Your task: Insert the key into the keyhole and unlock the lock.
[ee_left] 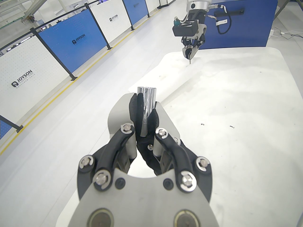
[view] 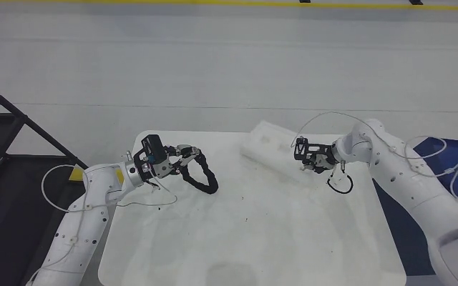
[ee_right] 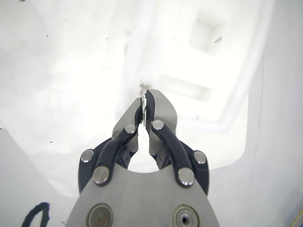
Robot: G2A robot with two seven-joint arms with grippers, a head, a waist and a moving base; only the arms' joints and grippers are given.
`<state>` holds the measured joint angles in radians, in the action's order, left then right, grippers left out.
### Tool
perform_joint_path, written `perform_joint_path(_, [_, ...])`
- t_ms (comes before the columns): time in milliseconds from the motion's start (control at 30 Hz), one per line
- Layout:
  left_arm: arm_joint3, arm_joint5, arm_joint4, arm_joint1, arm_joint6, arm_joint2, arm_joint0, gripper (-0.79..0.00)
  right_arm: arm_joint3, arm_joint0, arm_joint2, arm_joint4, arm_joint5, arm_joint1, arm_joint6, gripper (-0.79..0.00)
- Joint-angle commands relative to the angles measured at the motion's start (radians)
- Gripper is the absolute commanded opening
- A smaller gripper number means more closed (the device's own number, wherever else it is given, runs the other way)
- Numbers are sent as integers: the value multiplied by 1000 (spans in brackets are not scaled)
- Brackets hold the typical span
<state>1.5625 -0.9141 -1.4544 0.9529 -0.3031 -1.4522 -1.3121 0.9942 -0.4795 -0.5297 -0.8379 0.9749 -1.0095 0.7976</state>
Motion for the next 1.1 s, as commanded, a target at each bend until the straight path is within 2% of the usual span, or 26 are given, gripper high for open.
perform_joint_path(0, [0,0,0,0,0,0,0,-785,42,-11,-12,16,-15,13,43,-785])
perform_joint_path(133, [0,0,0,0,0,0,0,-785,130,-36,-10,9,-65,37,112,-785])
perform_joint_path(333, [0,0,0,0,0,0,0,-785,188,-55,56,60,-115,62,162,-785])
perform_joint_path(500, [0,0,0,0,0,0,0,-785,180,-28,172,110,-126,65,174,-785])
perform_joint_path(733, [0,0,0,0,0,0,0,-785,148,73,360,259,-123,45,171,-785])
perform_joint_path(867, [0,0,0,0,0,0,0,-785,114,98,360,373,-103,38,150,-785])
perform_joint_path(1067, [0,0,0,0,0,0,0,-785,63,139,342,491,-140,46,180,-785])
